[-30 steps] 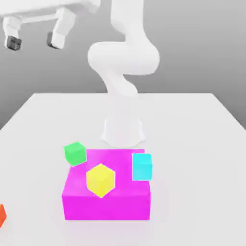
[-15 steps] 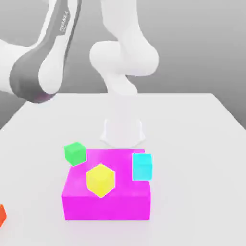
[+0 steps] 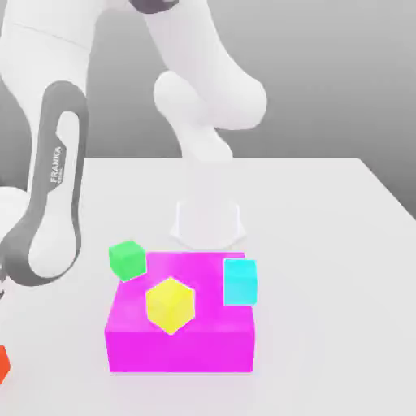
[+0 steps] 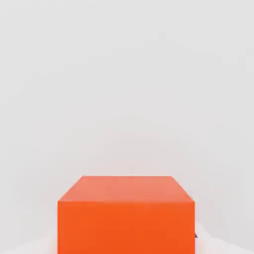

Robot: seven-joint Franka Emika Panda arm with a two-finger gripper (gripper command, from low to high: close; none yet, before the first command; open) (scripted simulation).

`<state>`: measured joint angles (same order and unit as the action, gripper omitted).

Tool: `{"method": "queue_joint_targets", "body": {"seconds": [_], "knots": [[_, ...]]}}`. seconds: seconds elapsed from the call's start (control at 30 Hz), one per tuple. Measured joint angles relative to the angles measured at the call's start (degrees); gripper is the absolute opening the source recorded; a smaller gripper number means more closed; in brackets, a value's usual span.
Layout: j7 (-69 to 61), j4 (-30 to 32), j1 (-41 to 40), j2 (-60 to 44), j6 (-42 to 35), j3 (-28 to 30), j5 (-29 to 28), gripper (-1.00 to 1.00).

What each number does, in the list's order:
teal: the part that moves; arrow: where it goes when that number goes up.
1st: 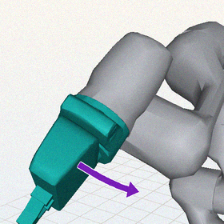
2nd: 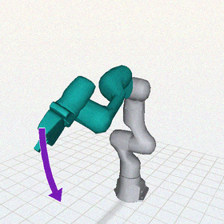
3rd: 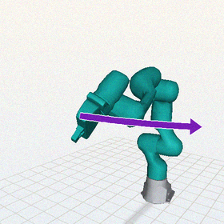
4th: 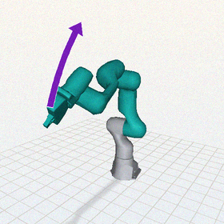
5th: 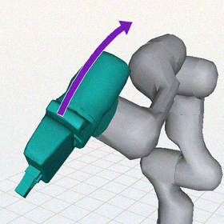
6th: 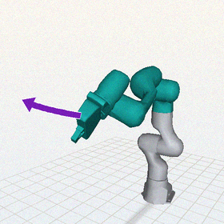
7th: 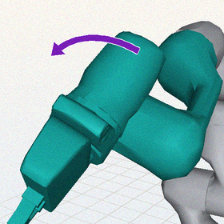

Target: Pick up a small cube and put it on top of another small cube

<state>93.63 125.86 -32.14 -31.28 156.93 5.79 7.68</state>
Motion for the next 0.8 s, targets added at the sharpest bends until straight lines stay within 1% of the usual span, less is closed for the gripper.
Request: {"method": "queue_joint_targets", "body": {"seconds": [0.17,0.3,0.43,0.6,0.8], "knots": [[0.76,2.60,1.56,9.13,-6.46,0.89,-2.73,-1.00],[-3.57,7.88,5.28,17.42,-9.38,-2.03,-7.21,-1.00],[-9.88,13.39,9.00,25.67,-12.17,-6.01,-9.57,-1.00],[-20.07,20.31,16.21,35.99,-15.59,-8.98,-9.29,-1.00],[-34.12,28.64,24.10,48.48,-19.65,-11.50,-6.42,-1.00]]}}
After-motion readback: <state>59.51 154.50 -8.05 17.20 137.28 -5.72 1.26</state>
